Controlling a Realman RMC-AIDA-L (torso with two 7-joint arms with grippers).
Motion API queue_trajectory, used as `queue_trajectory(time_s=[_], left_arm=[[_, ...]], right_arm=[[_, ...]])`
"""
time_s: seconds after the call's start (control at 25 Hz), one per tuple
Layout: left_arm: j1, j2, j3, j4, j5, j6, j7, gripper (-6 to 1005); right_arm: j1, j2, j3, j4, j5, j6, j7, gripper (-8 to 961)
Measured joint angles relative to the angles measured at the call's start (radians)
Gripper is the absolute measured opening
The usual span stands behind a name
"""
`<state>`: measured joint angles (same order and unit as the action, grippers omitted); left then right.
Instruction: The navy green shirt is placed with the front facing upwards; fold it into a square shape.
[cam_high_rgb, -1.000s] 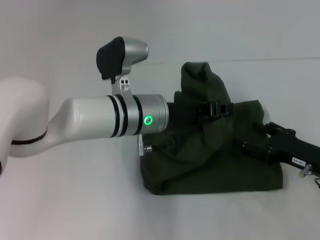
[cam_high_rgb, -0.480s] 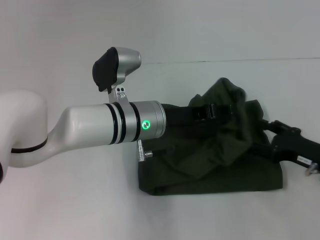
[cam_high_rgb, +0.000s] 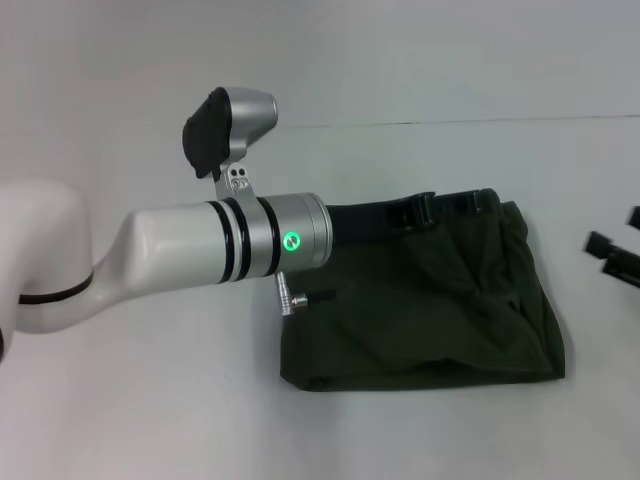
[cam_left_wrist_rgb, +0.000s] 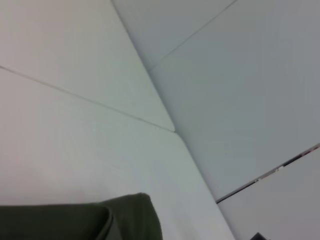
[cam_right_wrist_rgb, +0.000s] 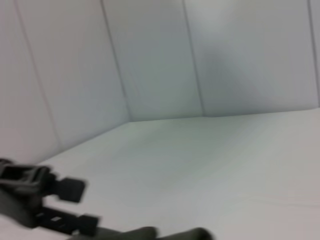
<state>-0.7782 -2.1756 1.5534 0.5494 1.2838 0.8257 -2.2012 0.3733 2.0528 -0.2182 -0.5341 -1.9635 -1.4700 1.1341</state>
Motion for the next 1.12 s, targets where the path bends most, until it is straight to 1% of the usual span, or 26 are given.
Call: queue_trajectory(time_s=[0.04, 0.08, 0.2, 0.24, 0.28, 0.32, 0.36, 0.44, 0.48, 0.6, 0.64, 0.72, 0.76, 0.8, 0.84, 0.92, 1.0, 1.12], left_arm=[[0.001, 0.001, -0.003, 0.002, -0.001, 0.006, 0.007, 814], [0.002, 0.003, -0.015, 0.005, -0.002, 0.024, 0.026, 859], [0.014, 0.01, -0.082, 0.01, 0.001, 0.104, 0.103, 870], [0.026, 0.014, -0.122, 0.01, 0.004, 0.139, 0.132, 874], [0.026, 0.014, -0.122, 0.01, 0.004, 0.139, 0.132, 878], [0.026, 0.014, -0.122, 0.01, 0.004, 0.139, 0.132, 881], [0.081, 0.031, -0.259, 0.012, 0.006, 0.247, 0.214, 885], [0.106, 0.039, -0.326, 0.012, 0.018, 0.299, 0.248, 888], [0.121, 0.042, -0.38, 0.014, 0.036, 0.333, 0.265, 887], [0.152, 0.047, -0.507, 0.024, 0.137, 0.403, 0.277, 884], [0.16, 0.049, -0.547, 0.029, 0.179, 0.423, 0.277, 883], [0.174, 0.057, -0.601, 0.037, 0.257, 0.459, 0.28, 882], [0.181, 0.062, -0.621, 0.044, 0.297, 0.479, 0.285, 881], [0.19, 0.072, -0.638, 0.053, 0.338, 0.505, 0.297, 881], [0.194, 0.078, -0.649, 0.059, 0.366, 0.527, 0.308, 880], [0.203, 0.097, -0.69, 0.081, 0.453, 0.614, 0.348, 880], [0.204, 0.113, -0.744, 0.115, 0.563, 0.734, 0.379, 880], [0.199, 0.124, -0.778, 0.151, 0.668, 0.858, 0.407, 880]], right_arm=[[0.005, 0.004, -0.012, 0.001, -0.003, -0.005, -0.004, 899], [0.014, 0.014, -0.032, 0.003, -0.006, -0.008, -0.012, 899], [0.049, 0.039, -0.118, 0.026, -0.009, -0.004, -0.044, 899], [0.082, 0.042, -0.167, 0.071, -0.009, -0.002, -0.062, 899], [0.082, 0.042, -0.167, 0.071, -0.009, -0.002, -0.062, 898], [0.101, 0.041, -0.187, 0.095, -0.008, -0.001, -0.069, 897], [0.12, 0.041, -0.206, 0.119, -0.008, 0.003, -0.077, 895], [0.148, 0.043, -0.232, 0.157, -0.009, 0.019, -0.09, 894], [0.163, 0.043, -0.244, 0.178, -0.008, 0.032, -0.1, 894], [0.21, 0.046, -0.268, 0.268, -0.005, 0.097, -0.125, 894], [0.21, 0.046, -0.268, 0.268, -0.005, 0.097, -0.125, 894], [0.234, 0.047, -0.274, 0.311, -0.005, 0.136, -0.127, 894], [0.244, 0.047, -0.276, 0.326, -0.005, 0.159, -0.128, 894], [0.256, 0.047, -0.277, 0.345, -0.006, 0.188, -0.131, 894], [0.272, 0.048, -0.279, 0.371, -0.005, 0.237, -0.133, 894], [0.281, 0.048, -0.278, 0.382, -0.004, 0.264, -0.132, 894], [0.292, 0.049, -0.275, 0.396, -0.003, 0.304, -0.127, 894], [0.308, 0.049, -0.273, 0.414, -0.001, 0.375, -0.113, 894]])
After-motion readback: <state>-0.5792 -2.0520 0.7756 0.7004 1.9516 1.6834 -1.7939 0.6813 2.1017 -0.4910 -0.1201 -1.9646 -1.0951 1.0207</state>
